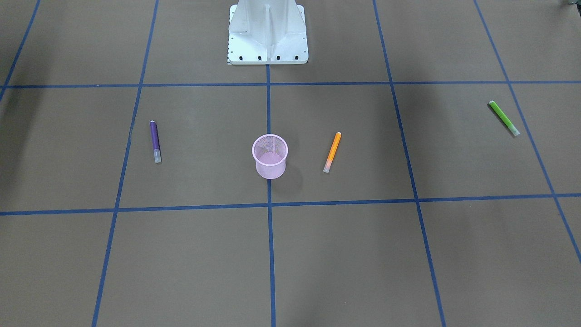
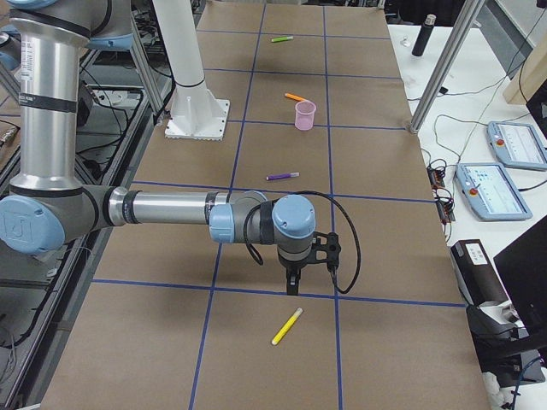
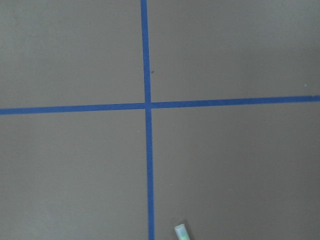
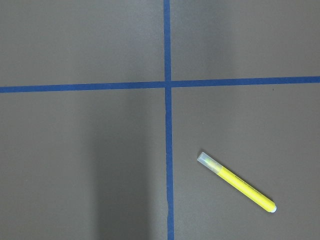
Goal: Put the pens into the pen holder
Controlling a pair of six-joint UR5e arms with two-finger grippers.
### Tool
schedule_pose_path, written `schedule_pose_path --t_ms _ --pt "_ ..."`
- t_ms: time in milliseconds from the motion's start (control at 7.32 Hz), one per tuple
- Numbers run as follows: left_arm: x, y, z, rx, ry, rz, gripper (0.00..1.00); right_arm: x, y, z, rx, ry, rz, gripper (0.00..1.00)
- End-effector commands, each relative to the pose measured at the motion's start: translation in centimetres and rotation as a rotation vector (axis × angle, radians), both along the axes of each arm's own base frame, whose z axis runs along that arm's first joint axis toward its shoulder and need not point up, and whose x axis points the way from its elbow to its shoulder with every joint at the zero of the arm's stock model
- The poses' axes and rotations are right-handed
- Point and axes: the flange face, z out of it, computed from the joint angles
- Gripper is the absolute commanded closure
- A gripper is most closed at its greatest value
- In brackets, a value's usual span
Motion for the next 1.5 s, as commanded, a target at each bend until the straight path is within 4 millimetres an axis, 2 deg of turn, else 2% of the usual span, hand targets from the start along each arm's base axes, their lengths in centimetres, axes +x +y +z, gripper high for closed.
schedule_pose_path --t_ms 0,137,273,410,683,820,1094,1367 --pt "3.2 2.0 1.8 -0.077 -0.001 -0.105 0.0 0.0 0.4 0.2 -0.008 0.003 0.001 0.0" --pt "6.1 4.2 3.3 -0.067 -0.022 -0.122 0.0 0.0 0.4 0.3 -0.014 0.002 0.005 0.0" --pt "8.0 6.0 4.4 -0.063 -0.038 -0.151 0.0 0.0 0.4 0.3 -0.017 0.001 0.007 0.0" --pt "9.8 7.0 5.8 -0.077 -0.046 -0.147 0.0 -0.1 0.4 0.3 -0.021 -0.001 0.007 0.0" --pt "12.6 7.8 9.7 -0.07 -0.057 -0.17 0.01 -0.1 0.4 0.3 -0.022 -0.003 0.008 0.0" --pt "14.4 8.4 10.8 -0.07 -0.061 -0.172 0.01 -0.1 0.4 0.3 -0.022 -0.003 0.008 0.0" --pt "17.3 9.5 11.8 -0.09 -0.082 -0.123 0.01 -0.1 0.4 0.2 -0.02 -0.003 0.008 0.0" --pt "18.1 9.8 12.1 -0.094 -0.084 -0.103 0.02 -0.1 0.4 0.2 -0.02 -0.003 0.008 0.0"
